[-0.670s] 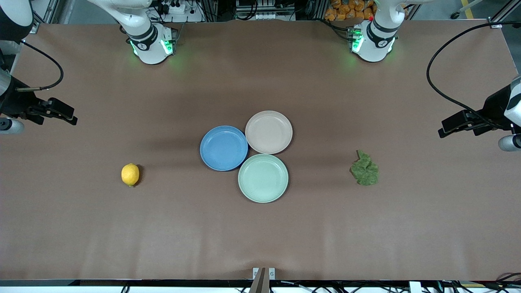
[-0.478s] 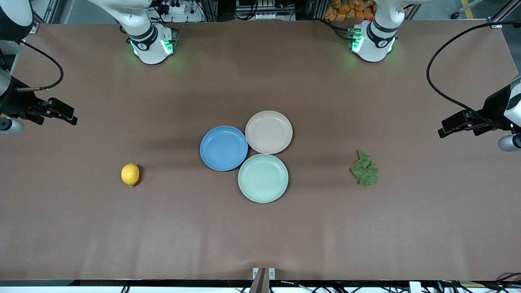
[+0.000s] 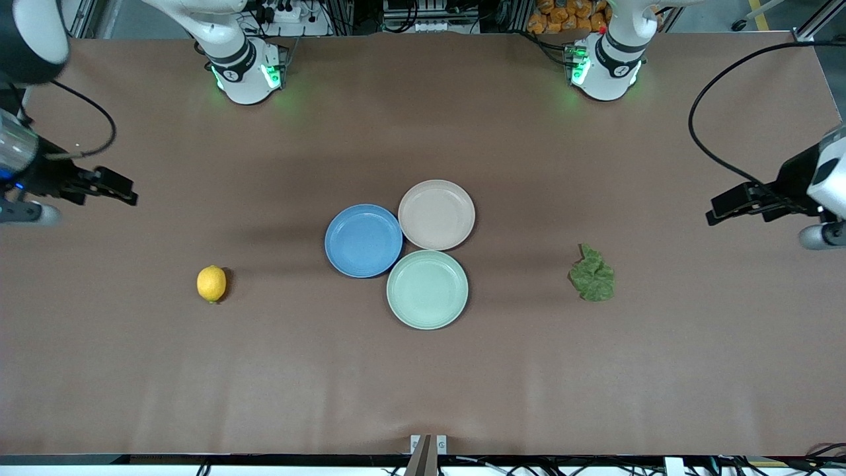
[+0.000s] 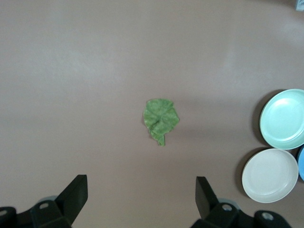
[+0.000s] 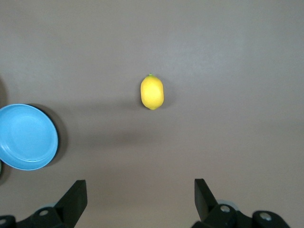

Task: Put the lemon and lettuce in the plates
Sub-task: 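Reach the right gripper to the lemon while the left gripper reaches the lettuce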

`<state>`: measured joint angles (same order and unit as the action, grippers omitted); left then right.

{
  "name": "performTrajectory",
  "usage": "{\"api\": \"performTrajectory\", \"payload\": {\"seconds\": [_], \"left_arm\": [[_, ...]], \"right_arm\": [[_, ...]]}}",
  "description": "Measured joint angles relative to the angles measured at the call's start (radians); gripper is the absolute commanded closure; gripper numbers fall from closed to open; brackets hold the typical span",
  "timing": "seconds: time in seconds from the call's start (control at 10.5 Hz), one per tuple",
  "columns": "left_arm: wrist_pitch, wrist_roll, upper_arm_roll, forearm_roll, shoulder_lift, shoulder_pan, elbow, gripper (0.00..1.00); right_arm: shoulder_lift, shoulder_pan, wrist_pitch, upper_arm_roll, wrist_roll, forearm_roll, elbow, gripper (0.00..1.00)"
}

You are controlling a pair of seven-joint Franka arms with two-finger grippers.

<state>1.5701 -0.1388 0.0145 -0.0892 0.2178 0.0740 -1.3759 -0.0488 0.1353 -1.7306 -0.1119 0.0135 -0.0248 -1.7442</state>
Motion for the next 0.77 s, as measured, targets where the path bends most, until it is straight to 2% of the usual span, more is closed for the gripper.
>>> {"api": "performTrajectory", "payload": {"seconds": [0.38,0.57,0.77], "left_arm": [[0.010,0.000,-0.011,0.000,0.151,0.014,-0.030,0.00],[0.082,0.000,-0.014,0.000,0.260,0.019,-0.051,0.00],[0.209,0.000,-0.016,0.000,0.349,0.035,-0.094,0.00]], "right_arm": [[-0.079,0.000,-0.365,0.000,0.000,0.000,-0.235,0.00],[-0.140,0.000,-0.486,0.000,0.001,0.000,-0.269,0.00],[-0.213,-0.002,-0.675,0.000,0.001,0.000,-0.317,0.00]]}}
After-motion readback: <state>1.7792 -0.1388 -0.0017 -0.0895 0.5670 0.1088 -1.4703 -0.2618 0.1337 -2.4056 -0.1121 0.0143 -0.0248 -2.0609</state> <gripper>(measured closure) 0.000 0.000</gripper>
